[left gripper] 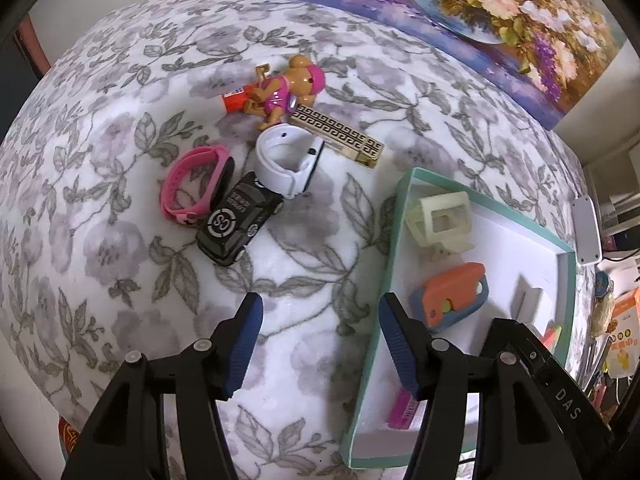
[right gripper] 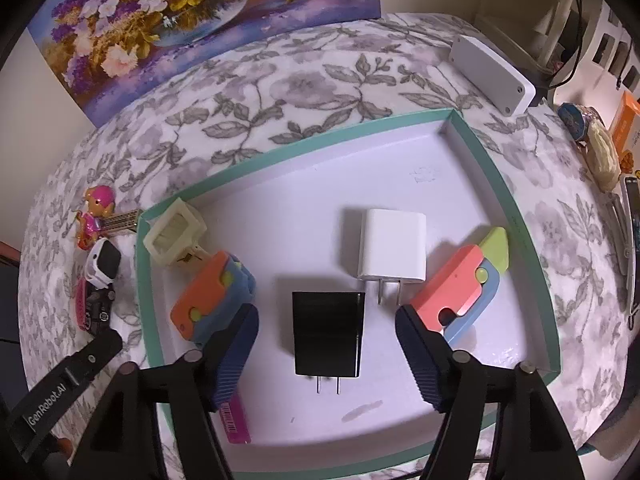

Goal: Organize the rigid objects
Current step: 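Lower the lighter and charger into the tray and open both grippers, then move the left gripper to the pink watch band while the right moves to the black toy car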

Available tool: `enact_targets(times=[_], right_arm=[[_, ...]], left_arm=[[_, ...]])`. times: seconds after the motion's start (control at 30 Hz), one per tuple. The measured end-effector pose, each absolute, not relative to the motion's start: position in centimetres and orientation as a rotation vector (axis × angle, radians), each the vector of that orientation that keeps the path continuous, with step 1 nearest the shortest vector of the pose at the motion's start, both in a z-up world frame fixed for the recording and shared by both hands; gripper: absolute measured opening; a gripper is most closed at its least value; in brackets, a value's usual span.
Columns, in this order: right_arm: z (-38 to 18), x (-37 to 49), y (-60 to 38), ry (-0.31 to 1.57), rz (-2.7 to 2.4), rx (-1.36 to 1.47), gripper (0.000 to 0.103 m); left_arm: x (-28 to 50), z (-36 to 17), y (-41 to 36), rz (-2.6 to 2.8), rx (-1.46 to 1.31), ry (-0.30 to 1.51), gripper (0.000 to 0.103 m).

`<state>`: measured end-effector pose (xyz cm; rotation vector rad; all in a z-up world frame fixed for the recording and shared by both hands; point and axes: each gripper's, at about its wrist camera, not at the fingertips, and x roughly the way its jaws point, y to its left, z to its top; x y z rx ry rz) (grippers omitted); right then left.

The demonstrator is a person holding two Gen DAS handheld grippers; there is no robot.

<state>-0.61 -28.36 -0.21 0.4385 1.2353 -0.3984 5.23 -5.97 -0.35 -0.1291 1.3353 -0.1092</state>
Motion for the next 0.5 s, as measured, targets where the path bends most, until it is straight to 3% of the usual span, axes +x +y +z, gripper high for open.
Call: enact_targets(times=[0.1, 0.17, 0.33, 0.4, 0.5], right_arm=[[-0.45, -0.58, -28.41, 1.245, -0.406, 0.434, 0.079], [-0.51, -0.56, -28.31, 1.248, -0.410, 0.427, 0.082], [-0.43, -0.46, -28.14, 1.247, -0.416, 0.404, 0.092], [-0.44, -0.43, -28.16, 1.246, -0.421, 0.397, 0.103], [-0.45, -0.42, -28.27, 1.245, -0.435, 0.382, 0.103]], left_arm=[[5.27, -0.50, -5.85, -0.098, -0.119, 1.333, 0.067], [5.24, -0.50, -5.69, -0.093, -0.117, 1.330, 0.078], [5.50, -0.75, -5.76, -0.065, -0.092, 1.321, 0.084], [5.52, -0.85, -5.63, -0.046, -0.082, 1.319, 0.085], [5.57, -0.95, -5.03, -0.020, -0.097, 1.320, 0.085]])
